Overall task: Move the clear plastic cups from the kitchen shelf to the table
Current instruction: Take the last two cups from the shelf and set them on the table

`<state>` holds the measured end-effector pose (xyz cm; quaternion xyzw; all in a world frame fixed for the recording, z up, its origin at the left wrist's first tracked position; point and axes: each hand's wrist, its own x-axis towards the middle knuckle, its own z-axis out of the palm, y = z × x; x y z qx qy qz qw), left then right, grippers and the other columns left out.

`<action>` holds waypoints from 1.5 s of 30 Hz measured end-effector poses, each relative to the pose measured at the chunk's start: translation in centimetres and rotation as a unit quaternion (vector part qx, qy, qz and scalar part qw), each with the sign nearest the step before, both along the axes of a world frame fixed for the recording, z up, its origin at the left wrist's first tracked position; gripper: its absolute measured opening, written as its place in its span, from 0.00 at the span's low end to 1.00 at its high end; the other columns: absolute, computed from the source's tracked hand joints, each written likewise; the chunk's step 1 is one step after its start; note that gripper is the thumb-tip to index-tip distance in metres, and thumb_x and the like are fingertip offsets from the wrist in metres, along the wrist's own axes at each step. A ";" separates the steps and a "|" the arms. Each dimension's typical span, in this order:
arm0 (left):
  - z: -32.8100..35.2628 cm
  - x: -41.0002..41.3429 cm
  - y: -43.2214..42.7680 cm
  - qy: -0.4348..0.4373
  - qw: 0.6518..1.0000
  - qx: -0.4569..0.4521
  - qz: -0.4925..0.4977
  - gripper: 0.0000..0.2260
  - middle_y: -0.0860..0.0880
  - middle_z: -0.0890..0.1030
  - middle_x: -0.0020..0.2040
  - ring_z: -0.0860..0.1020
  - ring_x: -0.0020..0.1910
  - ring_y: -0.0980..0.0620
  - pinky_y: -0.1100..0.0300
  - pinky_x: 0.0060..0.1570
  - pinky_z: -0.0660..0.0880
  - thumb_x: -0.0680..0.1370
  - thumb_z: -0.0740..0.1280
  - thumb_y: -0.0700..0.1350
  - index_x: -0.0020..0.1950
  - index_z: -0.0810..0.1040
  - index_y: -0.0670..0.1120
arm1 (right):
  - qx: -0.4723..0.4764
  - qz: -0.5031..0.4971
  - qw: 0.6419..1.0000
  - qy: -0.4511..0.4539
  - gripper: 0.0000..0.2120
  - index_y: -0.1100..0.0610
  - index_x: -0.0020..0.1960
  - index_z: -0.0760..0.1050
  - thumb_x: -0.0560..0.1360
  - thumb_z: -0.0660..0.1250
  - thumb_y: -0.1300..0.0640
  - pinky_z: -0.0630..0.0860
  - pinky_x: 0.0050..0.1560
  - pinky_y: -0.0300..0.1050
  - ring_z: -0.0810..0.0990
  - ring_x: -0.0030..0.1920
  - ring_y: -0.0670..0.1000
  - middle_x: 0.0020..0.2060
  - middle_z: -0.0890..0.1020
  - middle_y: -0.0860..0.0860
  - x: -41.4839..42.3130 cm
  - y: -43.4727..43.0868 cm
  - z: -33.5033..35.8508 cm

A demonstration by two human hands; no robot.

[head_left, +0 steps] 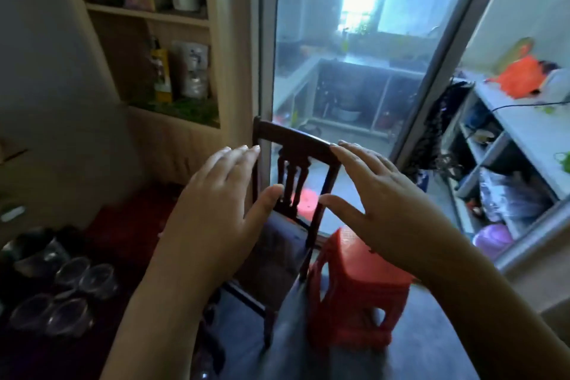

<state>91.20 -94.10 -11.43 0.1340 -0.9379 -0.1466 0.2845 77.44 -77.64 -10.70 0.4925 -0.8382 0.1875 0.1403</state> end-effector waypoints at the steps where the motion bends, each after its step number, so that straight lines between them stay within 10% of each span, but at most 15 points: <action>1: 0.3 -1.1 2.0 0.000 1.000 -0.003 -0.020 0.31 0.47 0.67 0.72 0.59 0.72 0.51 0.64 0.67 0.49 0.75 0.48 0.64 0.72 0.63 0.47 | -0.007 -0.019 1.000 0.002 0.37 0.55 0.73 0.58 0.72 0.50 0.34 0.55 0.70 0.42 0.59 0.72 0.48 0.72 0.65 0.51 -0.4 2.5 0.3; 9: 1.9 -9.1 22.1 0.004 0.987 -0.034 -0.158 0.36 0.43 0.70 0.69 0.64 0.71 0.45 0.49 0.69 0.60 0.73 0.48 0.66 0.71 0.65 0.44 | -0.033 -0.172 0.984 0.012 0.36 0.52 0.73 0.57 0.72 0.49 0.33 0.55 0.70 0.43 0.59 0.72 0.49 0.72 0.64 0.51 -2.0 25.8 1.5; 22: 6.6 -19.5 54.1 0.033 0.932 -0.071 -0.355 0.35 0.51 0.64 0.73 0.58 0.72 0.54 0.58 0.69 0.57 0.73 0.44 0.67 0.75 0.51 0.51 | -0.061 -0.353 0.932 0.051 0.42 0.54 0.74 0.55 0.70 0.44 0.28 0.47 0.70 0.40 0.53 0.74 0.49 0.74 0.59 0.53 -4.4 59.6 5.7; 45: 10.0 -57.8 77.7 0.108 0.870 -0.046 -0.480 0.29 0.53 0.68 0.70 0.66 0.68 0.56 0.62 0.64 0.63 0.74 0.52 0.63 0.73 0.60 0.52 | -0.094 -0.406 0.909 0.003 0.39 0.39 0.73 0.49 0.66 0.45 0.25 0.49 0.62 0.27 0.49 0.70 0.30 0.71 0.53 0.31 -36.1 81.4 9.6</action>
